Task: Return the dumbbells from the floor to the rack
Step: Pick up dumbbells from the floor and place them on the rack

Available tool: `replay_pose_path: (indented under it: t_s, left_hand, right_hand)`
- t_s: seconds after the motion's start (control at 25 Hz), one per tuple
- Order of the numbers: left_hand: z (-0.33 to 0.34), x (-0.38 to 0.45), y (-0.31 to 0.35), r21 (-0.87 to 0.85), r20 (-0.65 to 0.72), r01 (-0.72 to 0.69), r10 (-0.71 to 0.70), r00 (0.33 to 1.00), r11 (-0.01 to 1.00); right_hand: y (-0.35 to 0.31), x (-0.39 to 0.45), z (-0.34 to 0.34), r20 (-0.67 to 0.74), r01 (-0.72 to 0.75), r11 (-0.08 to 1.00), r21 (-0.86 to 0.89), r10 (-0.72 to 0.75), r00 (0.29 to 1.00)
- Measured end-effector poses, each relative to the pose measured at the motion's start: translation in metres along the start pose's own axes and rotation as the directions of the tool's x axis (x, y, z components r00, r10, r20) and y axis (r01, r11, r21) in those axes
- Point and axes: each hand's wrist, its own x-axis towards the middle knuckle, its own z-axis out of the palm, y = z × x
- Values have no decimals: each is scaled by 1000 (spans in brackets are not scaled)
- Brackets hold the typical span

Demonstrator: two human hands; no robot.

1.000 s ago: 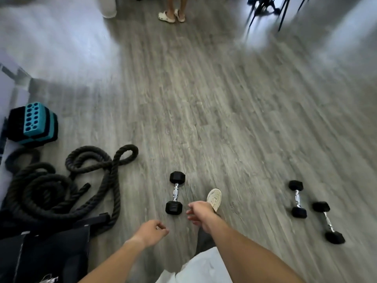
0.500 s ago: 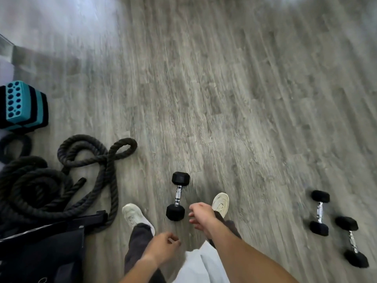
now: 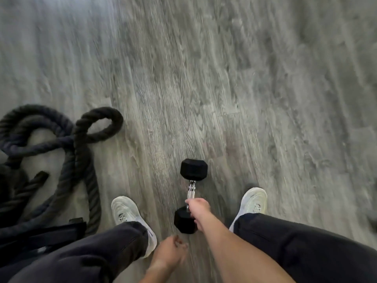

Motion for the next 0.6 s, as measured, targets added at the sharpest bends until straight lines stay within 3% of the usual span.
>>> replay_pose_path:
  t_s: [0.16,0.32,0.44,0.6]
  left_hand:
    - [8,97,14,-2,-61,7,-7,998,1000]
    - [17,166,19,101,51,-9,4,999,995]
    - [27,176,17,154,47,-66,59,997,986]
    - [24,126,19,188,10,-97,97,995,977]
  right_hand:
    - [4,110,23,-100,-18,999,27,20,995]
    - [6,186,46,-3,-73,986,153,74,997]
    - [7,201,56,15,-66,975,213,65,998]
    - [5,157,41,-15,-95,963,250,102,995]
